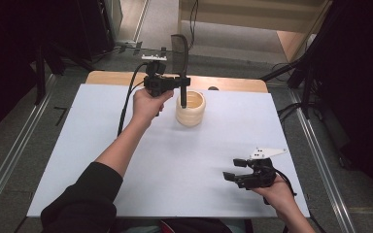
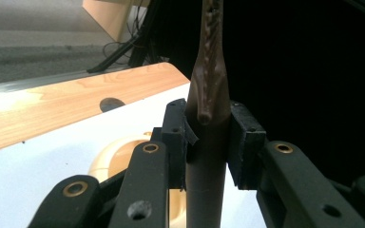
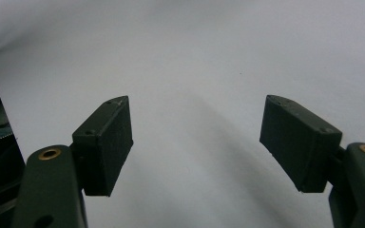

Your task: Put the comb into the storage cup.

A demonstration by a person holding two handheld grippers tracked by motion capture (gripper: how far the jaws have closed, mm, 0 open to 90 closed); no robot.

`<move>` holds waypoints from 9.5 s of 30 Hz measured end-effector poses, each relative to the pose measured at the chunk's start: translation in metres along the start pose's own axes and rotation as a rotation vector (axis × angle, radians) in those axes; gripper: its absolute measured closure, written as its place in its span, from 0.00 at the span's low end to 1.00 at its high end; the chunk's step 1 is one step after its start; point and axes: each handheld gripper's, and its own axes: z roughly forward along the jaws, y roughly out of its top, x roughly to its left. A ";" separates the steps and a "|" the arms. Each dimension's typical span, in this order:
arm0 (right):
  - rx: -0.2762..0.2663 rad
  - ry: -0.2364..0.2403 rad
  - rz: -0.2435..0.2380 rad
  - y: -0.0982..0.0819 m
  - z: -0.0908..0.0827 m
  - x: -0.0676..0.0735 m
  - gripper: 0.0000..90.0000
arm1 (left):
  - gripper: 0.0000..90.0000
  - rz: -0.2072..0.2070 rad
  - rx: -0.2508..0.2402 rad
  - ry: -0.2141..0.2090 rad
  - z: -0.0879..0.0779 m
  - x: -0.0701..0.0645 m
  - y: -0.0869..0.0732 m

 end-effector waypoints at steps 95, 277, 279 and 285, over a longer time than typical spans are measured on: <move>-0.022 0.014 -0.010 0.005 0.003 0.002 0.27 | 0.81 0.065 0.059 0.069 0.068 0.034 -0.047; 0.001 0.029 0.006 0.001 0.006 0.000 0.27 | 0.35 0.051 0.253 0.048 -0.155 -0.003 -0.189; 0.001 0.030 0.005 0.001 0.006 -0.001 0.27 | 0.35 0.054 0.254 0.054 -0.158 -0.002 -0.190; 0.002 0.032 0.006 0.001 0.005 -0.001 0.27 | 0.35 0.058 0.264 0.091 -0.167 -0.001 -0.194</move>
